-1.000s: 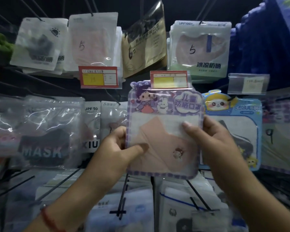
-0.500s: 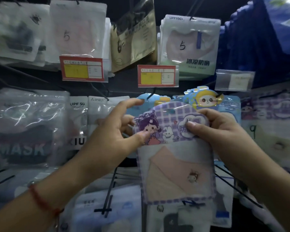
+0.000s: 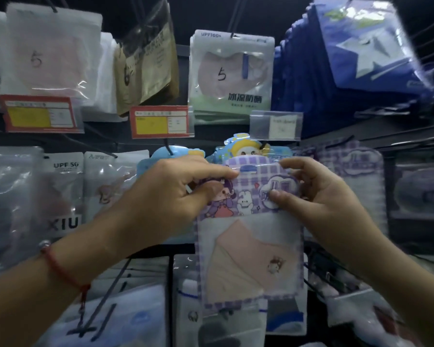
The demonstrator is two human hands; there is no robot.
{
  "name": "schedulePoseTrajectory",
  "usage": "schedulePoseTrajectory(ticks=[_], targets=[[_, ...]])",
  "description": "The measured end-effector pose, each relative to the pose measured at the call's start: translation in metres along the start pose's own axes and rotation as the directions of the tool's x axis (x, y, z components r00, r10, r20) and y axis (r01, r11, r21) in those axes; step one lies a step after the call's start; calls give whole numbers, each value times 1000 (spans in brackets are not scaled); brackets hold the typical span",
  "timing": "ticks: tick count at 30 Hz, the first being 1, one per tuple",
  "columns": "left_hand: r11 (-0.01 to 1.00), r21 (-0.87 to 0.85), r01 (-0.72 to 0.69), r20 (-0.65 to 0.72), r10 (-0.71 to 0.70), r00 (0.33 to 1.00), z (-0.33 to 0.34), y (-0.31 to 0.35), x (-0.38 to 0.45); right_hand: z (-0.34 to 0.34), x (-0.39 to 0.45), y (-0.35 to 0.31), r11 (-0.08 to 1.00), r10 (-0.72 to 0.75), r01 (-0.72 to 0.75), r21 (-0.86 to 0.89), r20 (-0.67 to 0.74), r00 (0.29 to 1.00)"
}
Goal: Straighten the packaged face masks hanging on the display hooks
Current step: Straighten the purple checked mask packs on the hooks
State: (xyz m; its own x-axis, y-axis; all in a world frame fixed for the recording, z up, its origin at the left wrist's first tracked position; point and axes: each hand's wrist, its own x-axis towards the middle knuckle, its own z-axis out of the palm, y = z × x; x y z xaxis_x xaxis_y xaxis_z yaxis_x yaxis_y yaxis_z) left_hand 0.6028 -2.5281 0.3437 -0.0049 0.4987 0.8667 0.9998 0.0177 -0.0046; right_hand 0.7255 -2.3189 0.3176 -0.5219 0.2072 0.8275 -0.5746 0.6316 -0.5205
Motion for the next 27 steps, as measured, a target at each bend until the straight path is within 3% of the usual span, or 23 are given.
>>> schedulePoseTrajectory(ticks=[4, 7, 9, 17, 27], targets=[[1000, -12, -8, -39, 8, 999, 23, 11, 18, -29, -10, 7, 913, -147, 126, -389, -26, 989], [999, -49, -16, -66, 12, 998, 44, 22, 29, -49, -21, 8, 748, -295, 259, -612, 43, 955], [998, -54, -30, -72, 26, 997, 57, 29, 37, -64, -26, 12, 661, -319, 274, -698, 70, 945], [999, -19, -44, -36, 44, 998, 103, 53, 77, -116, -47, 29, 449, -138, 310, -838, 277, 951], [995, -15, 97, -42, -98, 994, 150, 65, 128, -161, -27, 45, 415, 56, 251, -875, 300, 952]])
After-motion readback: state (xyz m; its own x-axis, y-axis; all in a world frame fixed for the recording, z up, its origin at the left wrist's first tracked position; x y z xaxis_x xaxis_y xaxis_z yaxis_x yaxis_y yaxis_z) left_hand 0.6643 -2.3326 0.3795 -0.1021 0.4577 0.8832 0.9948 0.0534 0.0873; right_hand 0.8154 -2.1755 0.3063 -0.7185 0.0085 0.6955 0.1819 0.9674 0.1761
